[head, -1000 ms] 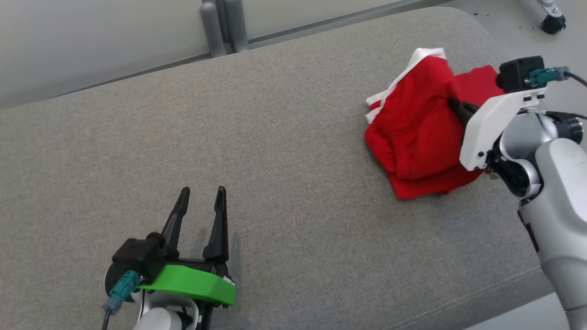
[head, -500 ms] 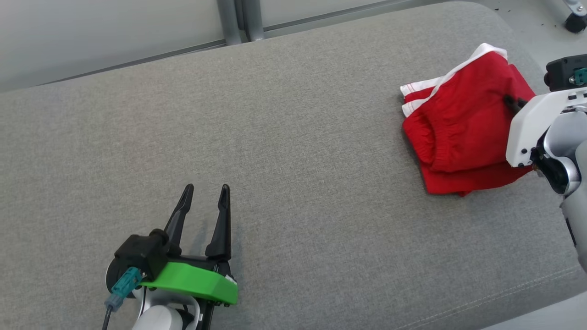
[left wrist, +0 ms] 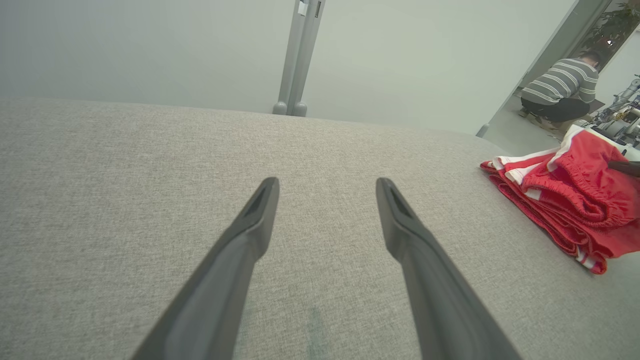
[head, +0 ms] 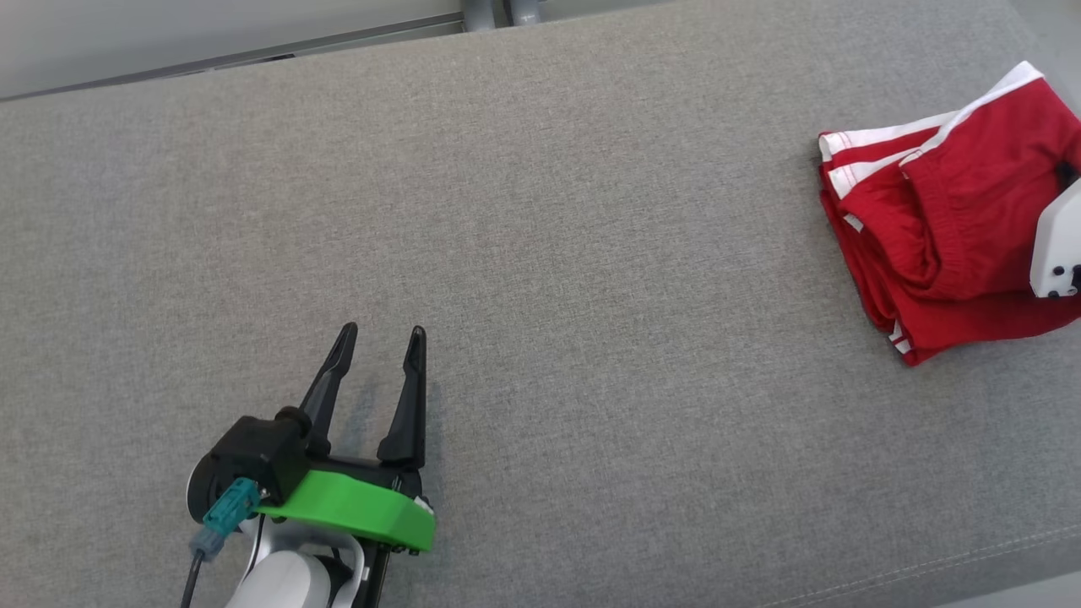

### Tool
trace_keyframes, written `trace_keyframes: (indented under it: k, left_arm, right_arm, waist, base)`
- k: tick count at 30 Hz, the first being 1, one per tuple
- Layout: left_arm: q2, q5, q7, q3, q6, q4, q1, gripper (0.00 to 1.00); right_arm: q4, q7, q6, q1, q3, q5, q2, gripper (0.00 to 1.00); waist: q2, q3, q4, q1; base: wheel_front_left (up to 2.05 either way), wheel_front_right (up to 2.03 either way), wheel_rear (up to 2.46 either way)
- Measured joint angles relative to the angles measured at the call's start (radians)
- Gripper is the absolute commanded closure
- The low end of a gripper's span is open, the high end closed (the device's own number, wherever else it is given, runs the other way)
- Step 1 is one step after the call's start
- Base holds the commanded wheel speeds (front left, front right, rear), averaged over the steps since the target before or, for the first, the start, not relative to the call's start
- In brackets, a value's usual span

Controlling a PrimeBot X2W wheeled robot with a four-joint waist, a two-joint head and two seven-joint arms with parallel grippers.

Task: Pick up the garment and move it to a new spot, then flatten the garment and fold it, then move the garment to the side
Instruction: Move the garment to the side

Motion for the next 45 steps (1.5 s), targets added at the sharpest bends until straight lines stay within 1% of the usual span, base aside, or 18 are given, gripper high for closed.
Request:
trace_keyframes:
  k: [5,9,12,13,14,15,18,24,33,38,41,45]
  left_arm:
    - [0.005,0.008,0.009,-0.007,0.004,-0.013,-0.011,0.00]
    - [0.014,0.009,0.017,-0.008,0.005,-0.020,-0.016,0.00]
    - [0.018,0.010,0.018,-0.008,0.008,-0.023,-0.019,0.00]
    - [0.020,0.012,0.019,-0.009,0.009,-0.023,-0.020,0.00]
    - [0.022,0.014,0.019,-0.009,0.010,-0.024,-0.020,0.00]
    - [0.023,0.014,0.019,-0.009,0.012,-0.025,-0.021,0.00]
    - [0.025,0.016,0.021,-0.010,0.013,-0.026,-0.023,0.00]
    - [0.029,0.016,0.026,-0.010,0.017,-0.026,-0.023,0.00]
    - [0.033,0.013,0.026,-0.011,0.023,-0.025,-0.023,0.00]
    - [0.033,0.007,0.020,-0.009,0.027,-0.019,-0.021,0.00]
    - [0.033,0.002,0.017,-0.006,0.030,-0.017,-0.018,0.00]
    - [0.033,-0.013,0.007,0.010,0.032,-0.009,-0.007,0.00]
  right_arm:
    - [0.091,-0.074,0.000,-0.026,-0.022,-0.060,-0.013,1.00]
    - [0.152,-0.124,0.000,-0.057,-0.064,-0.099,-0.015,1.00]
    - [0.189,-0.156,0.000,-0.069,-0.088,-0.153,-0.016,1.00]
    - [0.197,-0.177,0.000,-0.073,-0.102,-0.168,-0.017,0.87]
    - [0.206,-0.190,0.000,-0.079,-0.116,-0.187,-0.018,0.55]
    - [0.216,-0.198,0.000,-0.083,-0.123,-0.203,-0.018,0.00]
    - [0.242,-0.228,0.000,-0.086,-0.155,-0.245,-0.010,0.00]
    - [0.302,-0.220,0.000,-0.091,-0.227,-0.273,0.021,0.00]
    - [0.328,-0.249,0.000,-0.096,-0.315,-0.313,0.044,0.00]
    - [0.322,-0.299,0.000,-0.118,-0.317,-0.312,0.076,0.00]
    - [0.313,-0.324,0.000,-0.133,-0.301,-0.307,0.090,0.00]
    - [0.285,-0.362,0.000,-0.153,-0.257,-0.280,0.121,0.00]
  waist:
    - [0.0000,0.029,0.018,0.0000]
    - [0.0000,0.047,0.029,0.0000]
    - [0.0000,0.058,0.034,0.0000]
    - [0.0000,0.061,0.035,0.0000]
    - [0.0000,0.064,0.036,0.0000]
    - [0.0000,0.066,0.037,0.0000]
    - [0.0000,0.070,0.038,0.0000]
    - [0.0000,0.068,0.031,0.0000]
    - [0.0000,0.048,0.011,0.0000]
    - [0.0000,0.021,0.002,0.0000]
    - [0.0000,0.006,-0.002,0.0000]
    - [0.0000,-0.029,-0.009,0.0000]
  base:
    - [0.00,0.00,0.00]
    - [0.00,0.00,0.00]
    - [0.00,0.00,0.00]
    - [0.00,0.00,0.00]
    - [0.00,0.00,0.00]
    - [0.00,0.00,0.00]
    - [0.00,0.00,0.00]
    - [0.00,0.00,0.00]
    - [0.00,0.00,0.00]
    - [0.00,0.00,0.00]
    - [0.00,0.00,0.00]
    - [0.00,0.00,0.00]
